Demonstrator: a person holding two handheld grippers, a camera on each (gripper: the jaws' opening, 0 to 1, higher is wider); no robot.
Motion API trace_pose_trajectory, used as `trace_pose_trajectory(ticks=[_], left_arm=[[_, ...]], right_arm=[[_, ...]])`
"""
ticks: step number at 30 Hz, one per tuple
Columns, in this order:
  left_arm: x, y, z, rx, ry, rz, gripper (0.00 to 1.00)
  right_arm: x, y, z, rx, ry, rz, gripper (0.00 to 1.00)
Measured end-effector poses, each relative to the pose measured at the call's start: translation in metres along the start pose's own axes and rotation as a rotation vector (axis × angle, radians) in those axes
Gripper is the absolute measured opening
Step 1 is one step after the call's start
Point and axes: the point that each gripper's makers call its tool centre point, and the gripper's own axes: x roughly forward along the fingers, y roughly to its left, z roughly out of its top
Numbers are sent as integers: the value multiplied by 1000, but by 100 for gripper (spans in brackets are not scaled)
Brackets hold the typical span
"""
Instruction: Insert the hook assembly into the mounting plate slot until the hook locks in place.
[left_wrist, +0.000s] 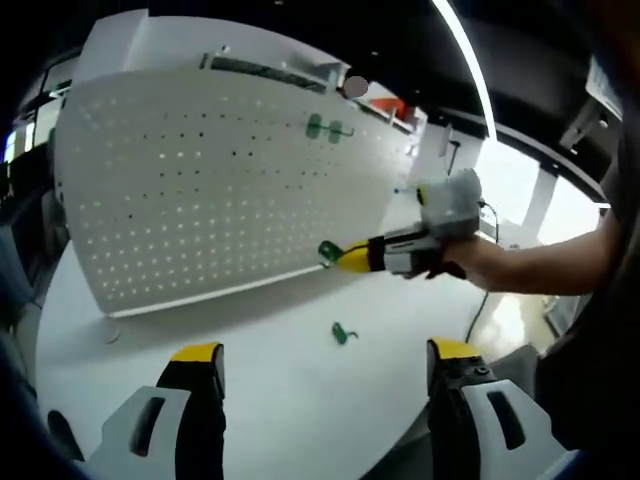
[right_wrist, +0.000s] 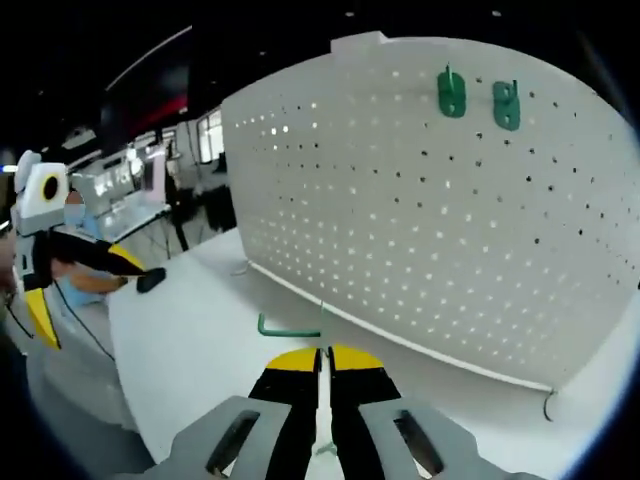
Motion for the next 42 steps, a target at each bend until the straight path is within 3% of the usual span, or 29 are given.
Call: trace_pose_trajectory(ticks=[7,17,23,27,29,35,39,42], left_arm=[[-3,0,2,-3,-11,0,84],[-6,-4,4,-15,-22,-34,80],[-8,0,2,-29,-23,-46,77],[-10,7,10,-79,-55,-62,75],[-11,9,17,-97,-77,-77,73],[-13,-2,36,-133,-127,-184,63],[-12,-12,39,-156,-134,-241,55],[-14,-22,48,-240,-172,-294,54]], right_arm=[[-18,23,-6,77,-6,45,1],[-44,48,-2,189,-67,107,1],[-60,74,14,254,-129,216,1],[-69,93,24,267,-173,308,1],[-71,100,29,313,-201,355,1],[-69,109,28,354,-190,417,1],[-74,123,36,409,-209,506,1],[-77,129,42,411,-237,550,1]])
